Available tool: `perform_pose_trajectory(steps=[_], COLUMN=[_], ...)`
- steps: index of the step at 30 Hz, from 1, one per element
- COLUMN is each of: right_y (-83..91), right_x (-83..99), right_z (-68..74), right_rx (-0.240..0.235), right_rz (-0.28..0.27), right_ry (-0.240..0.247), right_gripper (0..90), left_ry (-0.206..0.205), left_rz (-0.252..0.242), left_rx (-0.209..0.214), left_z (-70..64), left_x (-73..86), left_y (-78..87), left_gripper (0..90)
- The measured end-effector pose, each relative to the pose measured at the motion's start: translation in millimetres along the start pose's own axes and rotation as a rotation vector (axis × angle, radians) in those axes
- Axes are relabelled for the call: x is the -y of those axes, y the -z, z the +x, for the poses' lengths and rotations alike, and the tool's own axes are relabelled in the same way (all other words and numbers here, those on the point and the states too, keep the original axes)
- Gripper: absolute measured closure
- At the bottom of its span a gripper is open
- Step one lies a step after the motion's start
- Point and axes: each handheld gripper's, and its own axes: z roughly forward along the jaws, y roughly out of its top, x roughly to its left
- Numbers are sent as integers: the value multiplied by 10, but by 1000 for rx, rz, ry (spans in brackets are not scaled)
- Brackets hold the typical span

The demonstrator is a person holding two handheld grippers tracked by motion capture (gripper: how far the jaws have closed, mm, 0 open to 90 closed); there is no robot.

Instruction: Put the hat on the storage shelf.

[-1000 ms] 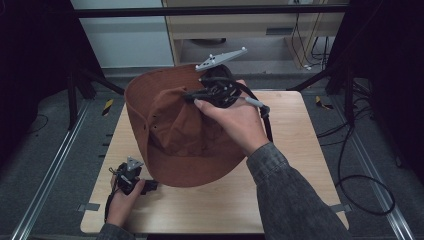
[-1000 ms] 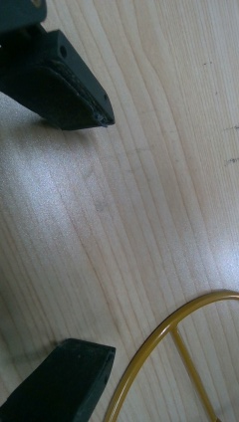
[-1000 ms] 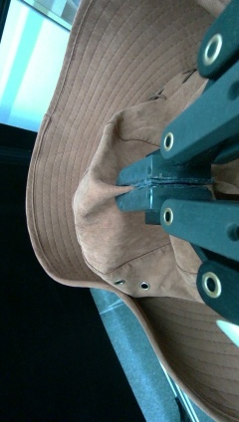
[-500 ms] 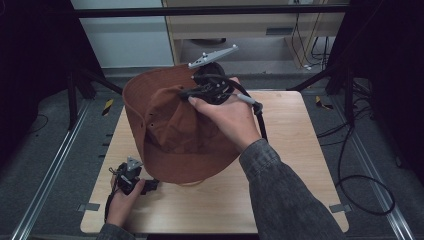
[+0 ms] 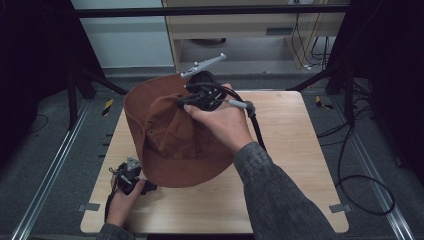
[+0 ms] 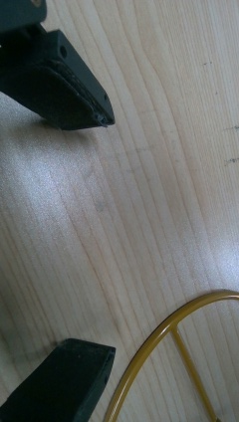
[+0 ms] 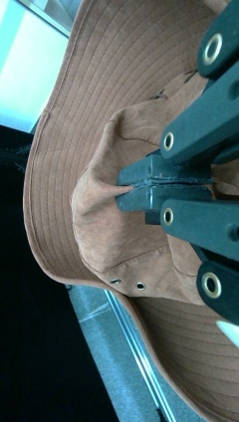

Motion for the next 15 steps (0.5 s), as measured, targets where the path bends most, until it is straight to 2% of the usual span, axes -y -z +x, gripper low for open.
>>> perform_pose_trajectory(steps=[6, 15], right_y=[-66, -143], right_x=[39, 102], right_z=[21, 1], right_rx=[2, -2], right_rz=[30, 60], right_ry=[14, 5], right_gripper=[891, 888], left_ry=[2, 2], left_rz=[-2, -2], left_rx=[-1, -1], left_z=[-2, -2], left_x=[1, 1], left_y=[-2, -2], left_gripper=[0, 0])
